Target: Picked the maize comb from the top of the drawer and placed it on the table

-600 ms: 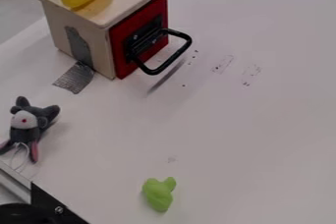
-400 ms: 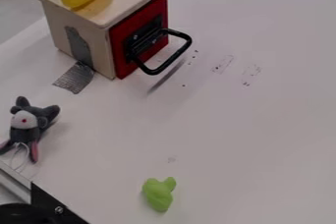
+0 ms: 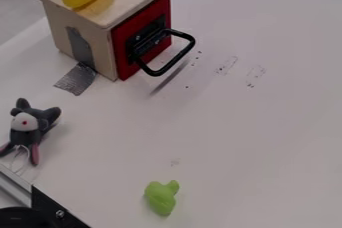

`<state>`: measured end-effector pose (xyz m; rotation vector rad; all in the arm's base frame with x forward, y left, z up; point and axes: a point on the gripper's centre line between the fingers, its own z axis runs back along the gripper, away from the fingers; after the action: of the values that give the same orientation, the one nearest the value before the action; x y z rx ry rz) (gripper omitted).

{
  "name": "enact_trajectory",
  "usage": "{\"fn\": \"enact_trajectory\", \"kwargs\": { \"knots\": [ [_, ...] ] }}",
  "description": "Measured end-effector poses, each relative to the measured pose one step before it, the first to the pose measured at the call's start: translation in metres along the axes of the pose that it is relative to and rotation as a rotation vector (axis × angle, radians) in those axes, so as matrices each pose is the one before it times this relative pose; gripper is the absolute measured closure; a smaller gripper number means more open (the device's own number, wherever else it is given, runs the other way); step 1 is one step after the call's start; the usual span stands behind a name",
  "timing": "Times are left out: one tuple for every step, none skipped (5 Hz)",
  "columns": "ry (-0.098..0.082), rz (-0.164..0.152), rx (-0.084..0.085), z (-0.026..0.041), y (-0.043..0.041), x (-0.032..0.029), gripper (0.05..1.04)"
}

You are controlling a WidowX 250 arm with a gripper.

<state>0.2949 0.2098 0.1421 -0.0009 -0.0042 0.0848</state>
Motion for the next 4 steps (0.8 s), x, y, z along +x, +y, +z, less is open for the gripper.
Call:
{"fn": "enact_trajectory", "kwargs": {
  "knots": [
    [0.0175,0.0101,-0.0156,-0.01171,0.00152,0.00172,0.085],
    [0.0456,-0.0134,-0.032,-0.02191,-0.0122,-0.00316,0.087],
    [-0.0131,-0.0283,-0.0023,-0.00075,-0.01114,0.00345,0.12],
    [-0.0214,-0.0327,0.0018,-0.00077,-0.0067,0.00578,0.394]
  ]
}}
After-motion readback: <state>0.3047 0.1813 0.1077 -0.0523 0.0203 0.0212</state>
